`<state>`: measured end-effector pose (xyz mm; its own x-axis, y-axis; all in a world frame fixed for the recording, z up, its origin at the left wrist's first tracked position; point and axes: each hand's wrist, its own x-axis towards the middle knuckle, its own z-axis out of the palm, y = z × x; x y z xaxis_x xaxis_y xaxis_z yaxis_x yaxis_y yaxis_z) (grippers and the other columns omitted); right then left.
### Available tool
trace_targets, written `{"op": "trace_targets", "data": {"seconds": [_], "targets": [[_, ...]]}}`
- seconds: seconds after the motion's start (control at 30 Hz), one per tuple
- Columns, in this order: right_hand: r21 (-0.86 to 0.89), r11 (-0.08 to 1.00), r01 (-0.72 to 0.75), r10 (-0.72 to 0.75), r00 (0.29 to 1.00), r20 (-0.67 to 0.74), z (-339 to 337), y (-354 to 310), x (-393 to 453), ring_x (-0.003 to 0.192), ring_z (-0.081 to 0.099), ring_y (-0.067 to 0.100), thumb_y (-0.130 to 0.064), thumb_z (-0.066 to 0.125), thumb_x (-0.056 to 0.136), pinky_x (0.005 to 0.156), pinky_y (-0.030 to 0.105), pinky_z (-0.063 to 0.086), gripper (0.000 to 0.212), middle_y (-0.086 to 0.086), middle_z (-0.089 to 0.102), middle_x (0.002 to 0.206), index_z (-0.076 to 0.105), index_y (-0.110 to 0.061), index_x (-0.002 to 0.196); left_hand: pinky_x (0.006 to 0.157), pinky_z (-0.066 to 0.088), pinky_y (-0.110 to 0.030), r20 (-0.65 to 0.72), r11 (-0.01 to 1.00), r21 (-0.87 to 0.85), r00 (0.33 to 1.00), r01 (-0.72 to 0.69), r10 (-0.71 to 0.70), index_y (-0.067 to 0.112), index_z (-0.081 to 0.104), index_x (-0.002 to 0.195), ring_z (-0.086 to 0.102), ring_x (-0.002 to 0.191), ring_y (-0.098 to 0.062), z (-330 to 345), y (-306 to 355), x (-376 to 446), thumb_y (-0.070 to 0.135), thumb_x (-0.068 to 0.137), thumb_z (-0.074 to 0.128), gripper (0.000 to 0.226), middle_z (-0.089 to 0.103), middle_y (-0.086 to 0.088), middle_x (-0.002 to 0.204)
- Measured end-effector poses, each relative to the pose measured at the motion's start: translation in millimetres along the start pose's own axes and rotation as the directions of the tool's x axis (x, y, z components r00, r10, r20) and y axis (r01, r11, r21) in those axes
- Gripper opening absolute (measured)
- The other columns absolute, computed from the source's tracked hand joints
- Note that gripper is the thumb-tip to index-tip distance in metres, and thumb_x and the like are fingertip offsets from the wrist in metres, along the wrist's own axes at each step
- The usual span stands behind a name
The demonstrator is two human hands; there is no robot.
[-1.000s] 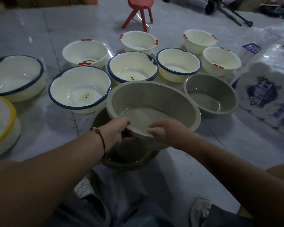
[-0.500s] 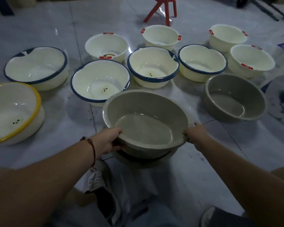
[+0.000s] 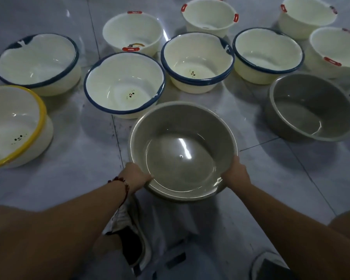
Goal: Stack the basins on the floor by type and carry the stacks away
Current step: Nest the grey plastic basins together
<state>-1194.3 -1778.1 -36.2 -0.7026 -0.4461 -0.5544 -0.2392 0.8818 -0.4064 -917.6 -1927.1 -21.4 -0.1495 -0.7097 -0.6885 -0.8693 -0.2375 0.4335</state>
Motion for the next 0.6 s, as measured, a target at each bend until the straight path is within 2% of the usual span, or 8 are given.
{"op": "trace_targets", "data": {"seconds": [0.07, 0.1, 0.17, 0.3, 0.37, 0.47, 0.53, 0.6], "targets": [[-0.032, 0.999, -0.034, 0.033, 0.999, -0.019, 2.3, 0.5, 3.1, 0.103, 0.057, 0.036, -0.008, 0.058, 0.088, 0.078, 0.039, 0.048, 0.067, 0.020, 0.044, 0.130, 0.026, -0.016, 0.146, 0.053, 0.041, -0.024, 0.045, 0.992, 0.123, 0.999, -0.030, 0.025, 0.007, 0.065, 0.081, 0.064, 0.068, -0.017, 3.1, 2.0, 6.3, 0.046, 0.068, 0.082, 0.044, 0.068, -0.004, 0.076], [-0.047, 0.998, -0.043, 0.041, 0.998, -0.043, 4.0, 1.8, 5.6, 0.101, 0.057, 0.034, -0.009, 0.055, 0.091, 0.079, 0.041, 0.048, 0.065, 0.019, 0.042, 0.131, 0.024, -0.017, 0.147, 0.056, 0.041, -0.024, 0.070, 0.988, 0.149, 0.997, -0.041, 0.031, 0.009, 0.066, 0.081, 0.064, 0.070, -0.016, 6.4, 2.3, 10.9, 0.044, 0.073, 0.082, 0.039, 0.067, -0.001, 0.076], [-0.072, 0.996, -0.055, 0.049, 0.995, -0.089, 6.2, 6.2, 11.4, 0.101, 0.057, 0.035, -0.010, 0.052, 0.093, 0.082, 0.043, 0.050, 0.062, 0.019, 0.040, 0.131, 0.021, -0.017, 0.147, 0.066, 0.046, -0.025, 0.115, 0.978, 0.204, 0.993, -0.050, 0.027, 0.014, 0.069, 0.089, 0.065, 0.079, -0.017, 15.3, 3.0, 18.6, 0.044, 0.076, 0.080, 0.035, 0.067, 0.002, 0.081], [-0.090, 0.991, -0.097, 0.089, 0.992, -0.090, 1.4, 21.5, 22.4, 0.110, 0.056, 0.038, -0.008, 0.049, 0.095, 0.094, 0.050, 0.049, 0.071, 0.019, 0.033, 0.141, 0.011, -0.019, 0.154, 0.084, 0.052, -0.029, 0.155, 0.973, 0.216, 0.987, -0.079, 0.045, 0.015, 0.069, 0.114, 0.067, 0.096, -0.019, 41.4, 10.6, 31.7, 0.040, 0.074, 0.082, 0.049, 0.072, 0.000, 0.106], [-0.094, 0.985, -0.143, 0.135, 0.987, -0.082, -7.1, 27.4, 25.0, 0.118, 0.052, 0.040, -0.010, 0.048, 0.097, 0.098, 0.051, 0.044, 0.074, 0.019, 0.027, 0.148, 0.006, -0.018, 0.157, 0.084, 0.050, -0.028, 0.157, 0.972, 0.211, 0.985, -0.105, 0.073, 0.015, 0.066, 0.117, 0.065, 0.097, -0.020, 48.0, 26.5, 31.8, 0.035, 0.077, 0.081, 0.047, 0.070, -0.002, 0.109], [-0.063, 0.978, -0.198, 0.197, 0.980, -0.030, -23.8, 35.5, 34.8, 0.123, 0.049, 0.041, -0.015, 0.051, 0.095, 0.101, 0.051, 0.044, 0.081, 0.020, 0.025, 0.150, 0.000, -0.020, 0.157, 0.079, 0.044, -0.025, 0.208, 0.923, 0.343, 0.972, -0.175, 0.107, 0.016, 0.064, 0.121, 0.065, 0.101, -0.022, 49.1, 57.0, 32.9, 0.042, 0.080, 0.076, 0.050, 0.069, -0.004, 0.115], [-0.126, 0.976, -0.179, 0.188, 0.980, 0.066, -42.1, 40.9, 43.7, 0.121, 0.052, 0.040, -0.016, 0.059, 0.085, 0.101, 0.050, 0.046, 0.086, 0.021, 0.036, 0.144, 0.010, -0.018, 0.156, 0.084, 0.047, -0.028, 0.248, 0.834, 0.506, 0.963, -0.220, 0.104, 0.019, 0.064, 0.122, 0.064, 0.107, -0.023, 43.6, 76.5, 33.3, 0.053, 0.082, 0.068, 0.053, 0.068, -0.004, 0.119], [-0.286, 0.954, -0.086, 0.148, 0.968, 0.204, -65.2, 38.8, 43.9, 0.114, 0.057, 0.034, -0.019, 0.060, 0.075, 0.096, 0.042, 0.051, 0.074, 0.018, 0.051, 0.134, 0.036, -0.012, 0.145, 0.090, 0.050, -0.034, 0.287, 0.655, 0.704, 0.954, -0.274, 0.091, 0.020, 0.065, 0.121, 0.063, 0.107, -0.024, 34.3, 94.7, 29.9, 0.054, 0.087, 0.056, 0.048, 0.067, -0.003, 0.122]]}}
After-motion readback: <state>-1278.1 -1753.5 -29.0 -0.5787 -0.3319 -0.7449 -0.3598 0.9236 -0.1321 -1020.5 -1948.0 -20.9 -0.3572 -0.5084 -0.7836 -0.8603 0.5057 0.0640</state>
